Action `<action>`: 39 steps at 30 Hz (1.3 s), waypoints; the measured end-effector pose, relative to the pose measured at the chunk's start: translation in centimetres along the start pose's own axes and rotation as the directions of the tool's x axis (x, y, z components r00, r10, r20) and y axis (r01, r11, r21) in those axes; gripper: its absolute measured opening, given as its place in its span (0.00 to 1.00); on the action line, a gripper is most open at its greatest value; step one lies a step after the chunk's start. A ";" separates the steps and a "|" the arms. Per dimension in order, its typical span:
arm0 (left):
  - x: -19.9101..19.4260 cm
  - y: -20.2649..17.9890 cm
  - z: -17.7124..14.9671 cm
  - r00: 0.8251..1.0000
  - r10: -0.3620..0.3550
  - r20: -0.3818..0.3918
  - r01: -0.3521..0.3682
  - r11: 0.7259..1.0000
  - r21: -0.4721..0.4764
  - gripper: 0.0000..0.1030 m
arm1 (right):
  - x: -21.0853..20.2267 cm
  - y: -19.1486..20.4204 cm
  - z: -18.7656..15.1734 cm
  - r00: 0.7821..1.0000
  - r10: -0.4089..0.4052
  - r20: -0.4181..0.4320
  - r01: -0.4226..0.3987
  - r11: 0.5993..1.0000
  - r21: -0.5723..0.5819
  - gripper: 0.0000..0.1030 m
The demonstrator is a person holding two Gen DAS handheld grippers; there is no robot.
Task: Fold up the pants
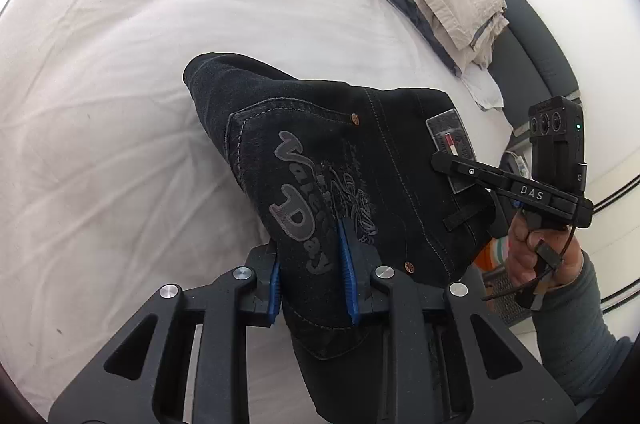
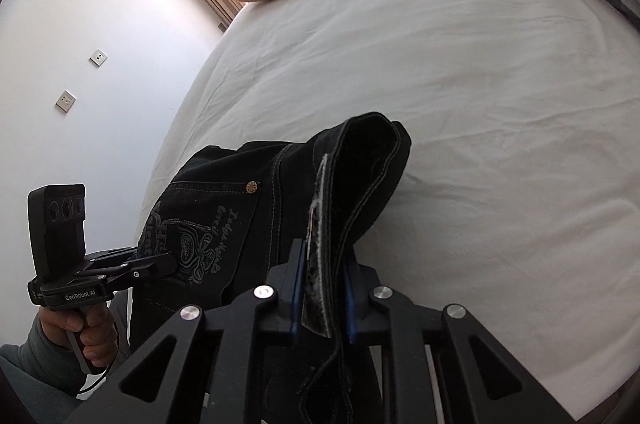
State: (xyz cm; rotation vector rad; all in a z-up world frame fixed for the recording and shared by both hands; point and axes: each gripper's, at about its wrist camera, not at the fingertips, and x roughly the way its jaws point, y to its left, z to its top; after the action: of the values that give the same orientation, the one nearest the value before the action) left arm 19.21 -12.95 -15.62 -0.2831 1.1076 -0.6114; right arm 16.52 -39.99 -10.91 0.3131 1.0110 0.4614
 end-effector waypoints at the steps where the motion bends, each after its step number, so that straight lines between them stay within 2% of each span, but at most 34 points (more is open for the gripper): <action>1: -0.6 0.4 0.9 1.000 0.014 0.020 -0.014 1.000 0.012 0.22 | 0.2 0.5 0.9 1.000 0.008 0.016 -0.008 1.000 -0.012 0.17; 6: -2.3 3.3 6.0 0.989 0.114 0.092 -0.120 0.991 0.061 0.22 | 3.8 2.1 6.0 0.998 0.038 0.039 -0.037 0.999 -0.036 0.17; 11: -2.2 8.0 9.8 0.974 0.191 0.118 -0.196 0.980 0.031 0.22 | 9.2 3.0 10.0 0.996 0.083 0.017 -0.082 0.996 -0.028 0.17; 15: -1.7 11.6 11.2 0.966 0.234 0.107 -0.235 0.972 -0.004 0.23 | 13.2 3.5 11.2 0.996 0.088 -0.029 -0.089 0.996 -0.029 0.17; 18: 0.0 13.9 11.0 0.967 0.244 0.079 -0.242 0.970 -0.032 0.27 | 15.5 2.5 11.0 0.995 0.083 -0.053 -0.082 0.996 0.014 0.19; 20: 0.6 14.5 10.5 0.965 0.250 0.084 -0.247 0.968 -0.046 0.36 | 16.1 1.5 10.5 0.996 0.076 -0.053 -0.073 0.996 0.054 0.28; 21: 0.7 14.7 10.3 0.963 0.254 0.090 -0.250 0.967 -0.055 0.40 | 16.4 1.0 10.2 0.996 0.067 -0.056 -0.063 0.995 0.071 0.38; 22: 0.8 15.0 10.1 0.961 0.260 0.095 -0.255 0.965 -0.065 0.49 | 16.4 0.4 9.8 0.997 0.059 -0.056 -0.054 0.995 0.084 0.45; 23: 1.1 14.7 9.8 0.956 0.279 0.097 -0.272 0.959 -0.073 0.59 | 16.3 0.1 9.4 0.997 0.067 -0.046 -0.062 0.994 0.094 0.47; 25: 1.0 14.9 9.4 0.948 0.300 0.105 -0.292 0.953 -0.082 0.66 | 15.7 -0.4 8.8 0.997 0.073 -0.024 -0.070 0.991 0.110 0.59; 27: 0.9 14.4 9.3 0.942 0.315 0.116 -0.305 0.948 -0.094 0.69 | 14.7 -0.7 8.3 0.998 0.067 0.001 -0.067 0.990 0.127 0.64; 30: -0.9 13.6 7.6 0.918 0.360 0.164 -0.347 0.932 -0.102 0.75 | 12.9 -1.6 7.3 0.999 0.024 0.036 -0.030 0.982 0.185 0.66; 32: -2.4 12.1 6.4 0.890 0.402 0.217 -0.390 0.916 -0.098 0.81 | 11.1 -1.8 6.4 0.998 -0.018 0.060 0.004 0.975 0.223 0.66; 34: -4.7 9.1 4.5 0.838 0.457 0.298 -0.456 0.887 -0.079 0.85 | 8.6 -0.4 5.3 0.990 -0.077 0.114 0.054 0.979 0.195 0.66; 35: -6.1 7.7 3.5 0.804 0.480 0.352 -0.495 0.867 -0.053 0.87 | 7.1 0.9 4.7 0.982 -0.120 0.147 0.097 0.983 0.154 0.66; 36: -7.1 5.7 2.5 0.762 0.502 0.410 -0.541 0.840 -0.023 0.90 | 5.7 2.2 4.1 0.969 -0.166 0.184 0.148 0.983 0.110 0.67; 37: -8.3 3.8 1.4 0.708 0.529 0.469 -0.598 0.801 -0.001 0.97 | 4.0 3.7 3.3 0.951 -0.207 0.230 0.197 0.978 0.070 0.70; 38: -9.4 2.0 0.4 0.664 0.541 0.515 -0.633 0.774 0.002 1.00 | 2.5 5.1 2.7 0.931 -0.232 0.283 0.231 0.972 0.037 0.73; 39: -10.7 0.4 -0.7 0.626 0.540 0.563 -0.650 0.760 -0.006 1.00 | 0.9 6.6 2.1 0.906 -0.245 0.344 0.257 0.966 0.010 0.79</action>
State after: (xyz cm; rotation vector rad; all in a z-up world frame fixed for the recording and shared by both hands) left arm 15.47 -6.32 -8.13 0.1086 0.5194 -0.0106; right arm 17.24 -33.94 -7.50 0.2172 0.6876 0.1800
